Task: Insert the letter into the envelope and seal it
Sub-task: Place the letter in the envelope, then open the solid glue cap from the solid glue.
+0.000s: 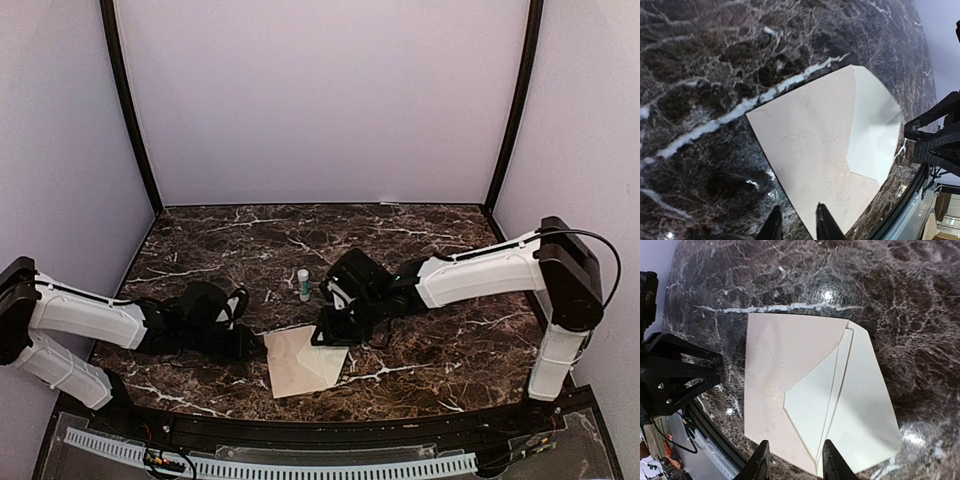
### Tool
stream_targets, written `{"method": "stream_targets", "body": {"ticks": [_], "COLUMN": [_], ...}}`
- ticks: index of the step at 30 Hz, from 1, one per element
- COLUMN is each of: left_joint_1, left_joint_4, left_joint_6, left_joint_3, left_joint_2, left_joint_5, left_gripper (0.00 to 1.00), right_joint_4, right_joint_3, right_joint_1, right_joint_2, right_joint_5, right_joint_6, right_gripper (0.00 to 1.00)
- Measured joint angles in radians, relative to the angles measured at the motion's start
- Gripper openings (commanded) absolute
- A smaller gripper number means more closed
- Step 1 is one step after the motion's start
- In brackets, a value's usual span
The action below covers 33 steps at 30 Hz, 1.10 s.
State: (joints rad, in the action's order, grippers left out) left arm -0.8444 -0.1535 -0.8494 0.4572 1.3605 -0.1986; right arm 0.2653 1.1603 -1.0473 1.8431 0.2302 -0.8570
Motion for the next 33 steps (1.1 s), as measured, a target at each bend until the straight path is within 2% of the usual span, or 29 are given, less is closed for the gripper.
{"method": "stream_targets", "body": {"ticks": [5, 10, 16, 21, 24, 31, 33], "left_joint_1": [0.009, 0.089, 0.286, 0.419, 0.44, 0.443, 0.443], "left_joint_4": [0.156, 0.32, 0.466, 0.487, 0.486, 0.482, 0.483], "left_joint_6": [0.047, 0.14, 0.32, 0.449, 0.502, 0.559, 0.563], "left_joint_3": [0.071, 0.204, 0.362, 0.418, 0.418, 0.395, 0.384], "left_joint_2": [-0.159, -0.275, -0.293, -0.282, -0.282, -0.306, -0.32], "left_joint_5": [0.058, 0.072, 0.028, 0.006, 0.044, 0.138, 0.148], "left_gripper": [0.63, 0.84, 0.89, 0.89, 0.89, 0.89, 0.89], "right_joint_4": [0.066, 0.184, 0.312, 0.345, 0.37, 0.403, 0.407], "right_joint_3": [0.013, 0.113, 0.336, 0.497, 0.581, 0.735, 0.766], "right_joint_1": [0.002, 0.005, 0.008, 0.021, 0.04, 0.071, 0.073], "right_joint_2": [-0.148, -0.18, -0.067, 0.091, 0.19, 0.346, 0.368], "right_joint_5": [-0.077, -0.214, -0.369, -0.428, -0.449, -0.462, -0.456], "right_joint_6": [0.034, 0.098, 0.182, 0.236, 0.256, 0.298, 0.304], "right_gripper": [0.59, 0.74, 0.77, 0.73, 0.68, 0.68, 0.65]}}
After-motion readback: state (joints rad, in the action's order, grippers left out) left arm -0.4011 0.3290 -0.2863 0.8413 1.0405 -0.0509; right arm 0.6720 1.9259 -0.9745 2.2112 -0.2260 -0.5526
